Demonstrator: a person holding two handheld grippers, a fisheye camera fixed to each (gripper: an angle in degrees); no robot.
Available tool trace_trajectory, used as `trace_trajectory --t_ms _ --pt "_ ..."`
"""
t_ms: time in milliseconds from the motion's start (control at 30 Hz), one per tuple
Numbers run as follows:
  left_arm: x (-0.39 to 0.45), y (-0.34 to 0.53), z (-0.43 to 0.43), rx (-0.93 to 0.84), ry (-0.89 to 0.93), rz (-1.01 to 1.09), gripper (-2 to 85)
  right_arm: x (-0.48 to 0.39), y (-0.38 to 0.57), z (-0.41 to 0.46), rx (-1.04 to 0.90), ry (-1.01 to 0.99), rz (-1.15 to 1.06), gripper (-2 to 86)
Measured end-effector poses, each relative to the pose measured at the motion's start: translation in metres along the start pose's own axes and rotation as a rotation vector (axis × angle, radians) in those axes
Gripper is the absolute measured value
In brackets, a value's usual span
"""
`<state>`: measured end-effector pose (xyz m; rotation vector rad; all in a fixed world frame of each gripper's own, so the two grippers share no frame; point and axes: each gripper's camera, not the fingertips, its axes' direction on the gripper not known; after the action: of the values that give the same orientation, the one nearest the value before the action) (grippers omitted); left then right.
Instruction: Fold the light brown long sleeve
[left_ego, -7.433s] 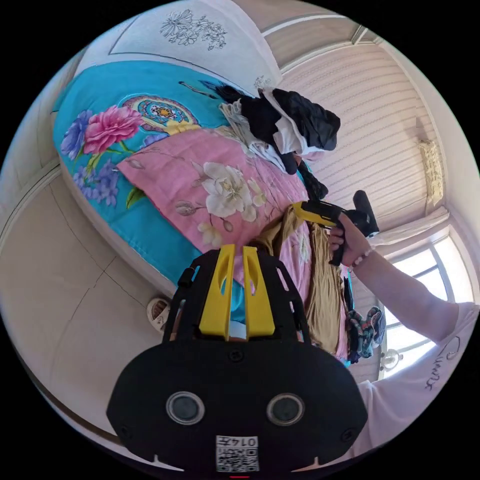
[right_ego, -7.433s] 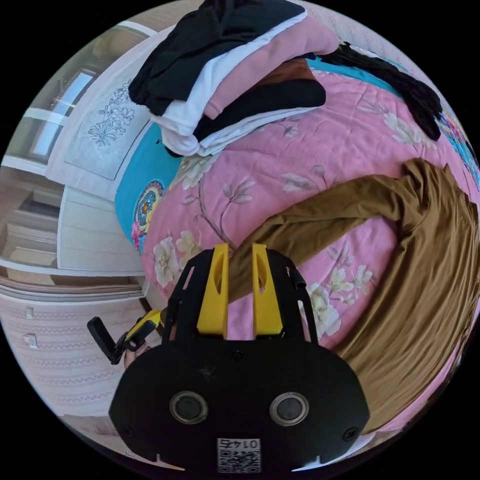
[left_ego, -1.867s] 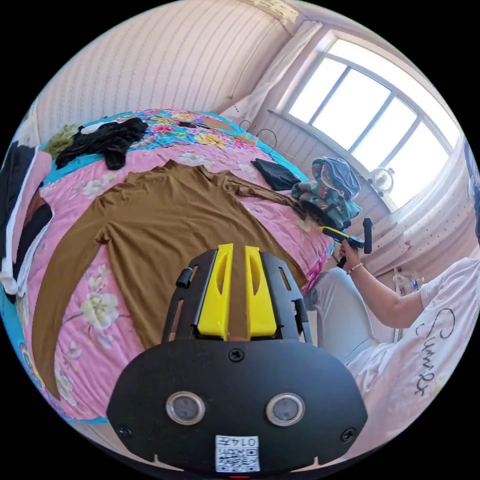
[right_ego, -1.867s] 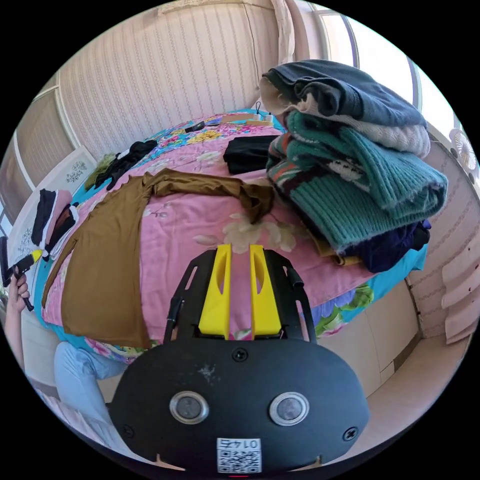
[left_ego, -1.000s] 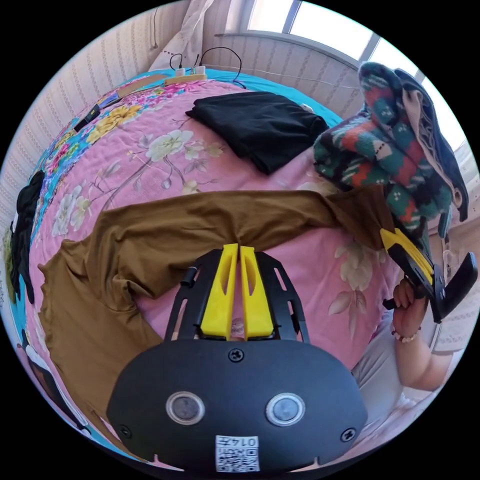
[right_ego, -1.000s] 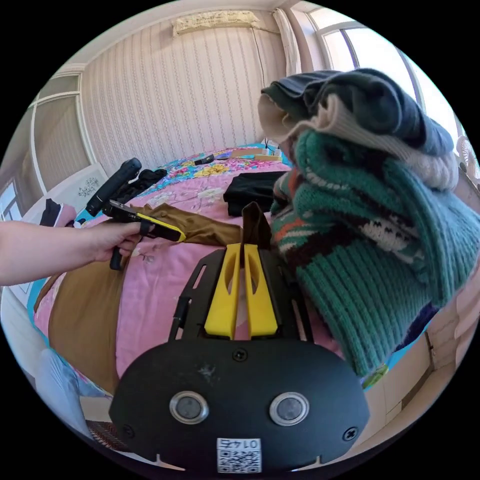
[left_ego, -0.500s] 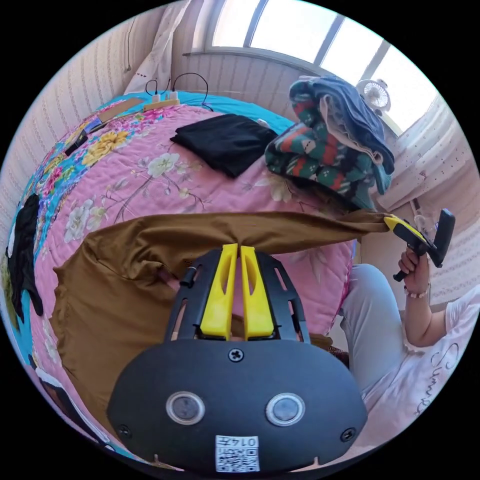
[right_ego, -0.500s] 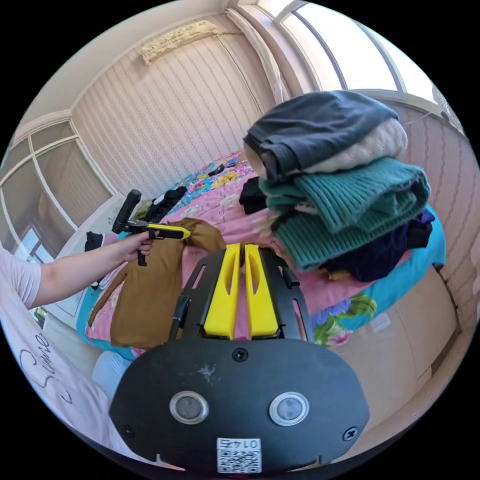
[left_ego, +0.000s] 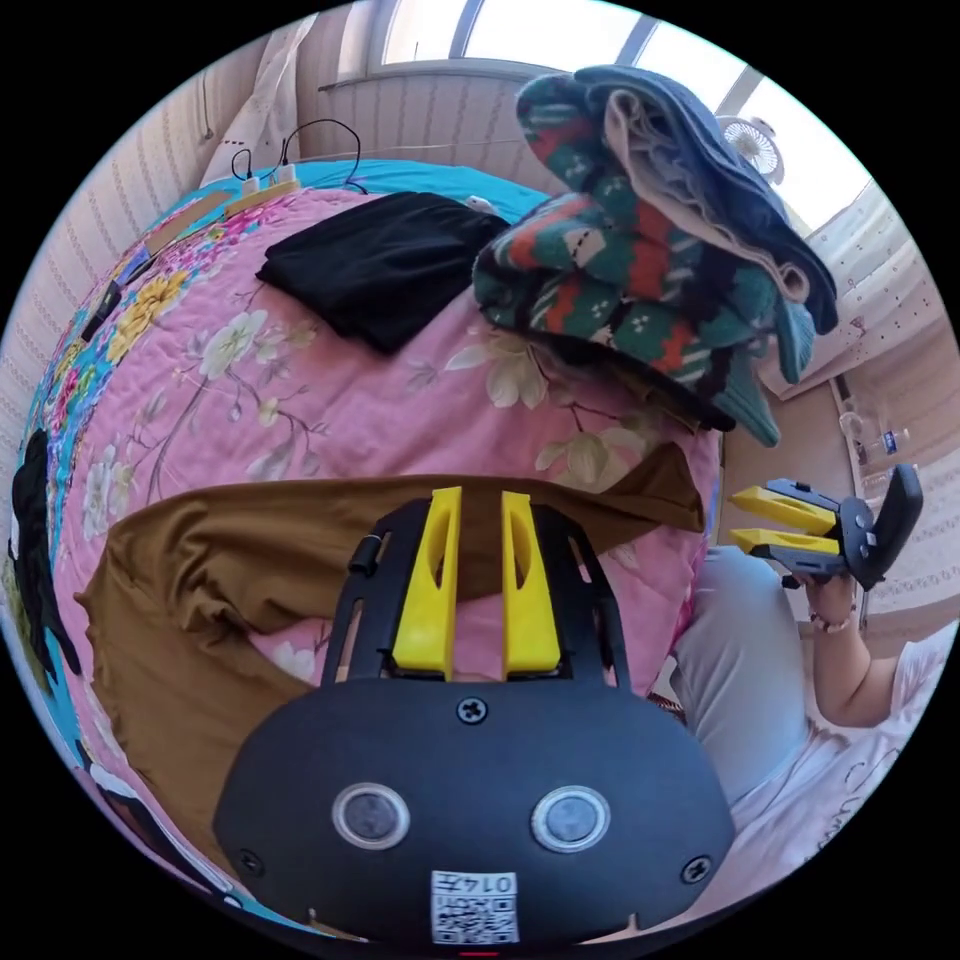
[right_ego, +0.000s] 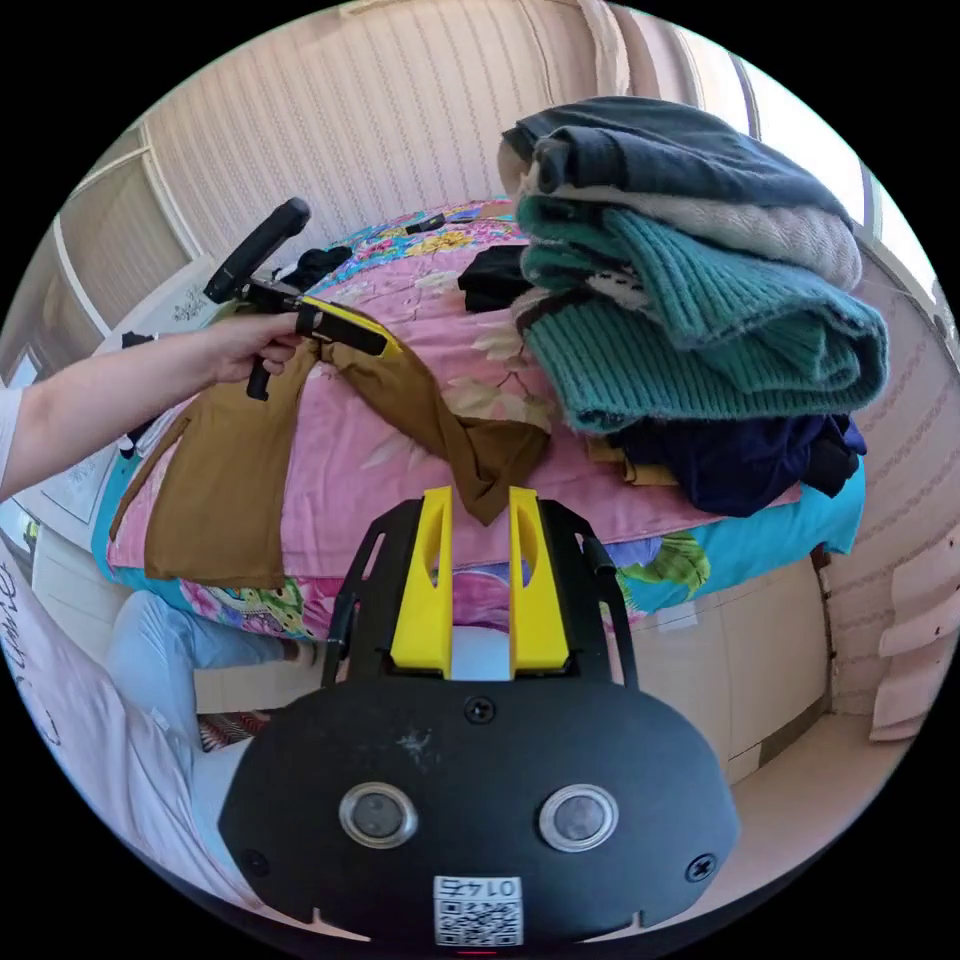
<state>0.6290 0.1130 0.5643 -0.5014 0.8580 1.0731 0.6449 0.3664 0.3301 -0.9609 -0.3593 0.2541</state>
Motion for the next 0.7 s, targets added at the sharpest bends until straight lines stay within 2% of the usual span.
trace_trajectory --t_ms 67,233,433,500,567,700 --pt "-0.003 -0.008 0.028 -0.071 0.009 -0.023 3.6 0.0 -0.008 0.014 -0.073 -0.002 -0.055 7.9" --pt "-0.017 -0.002 0.024 0.039 0.108 -0.091 -0.6 0.008 -0.018 0.027 -0.146 0.004 -0.112 1.0" --pt "-0.024 0.001 -0.007 0.141 0.122 -0.054 -1.0 0.028 -0.019 0.007 -0.03 -0.311 -0.035 0.6" --pt "-0.026 0.0 -0.007 0.13 0.114 -0.048 -1.0 0.029 -0.018 0.008 -0.004 -0.222 -0.034 1.6" --pt "-0.03 -0.001 -0.002 0.11 0.108 -0.056 -1.0 0.021 -0.023 0.02 -0.038 -0.101 -0.088 8.7" --pt "-0.033 0.002 0.004 0.092 0.109 -0.072 -1.0 -0.001 -0.034 0.034 -0.048 -0.074 -0.236 10.9"
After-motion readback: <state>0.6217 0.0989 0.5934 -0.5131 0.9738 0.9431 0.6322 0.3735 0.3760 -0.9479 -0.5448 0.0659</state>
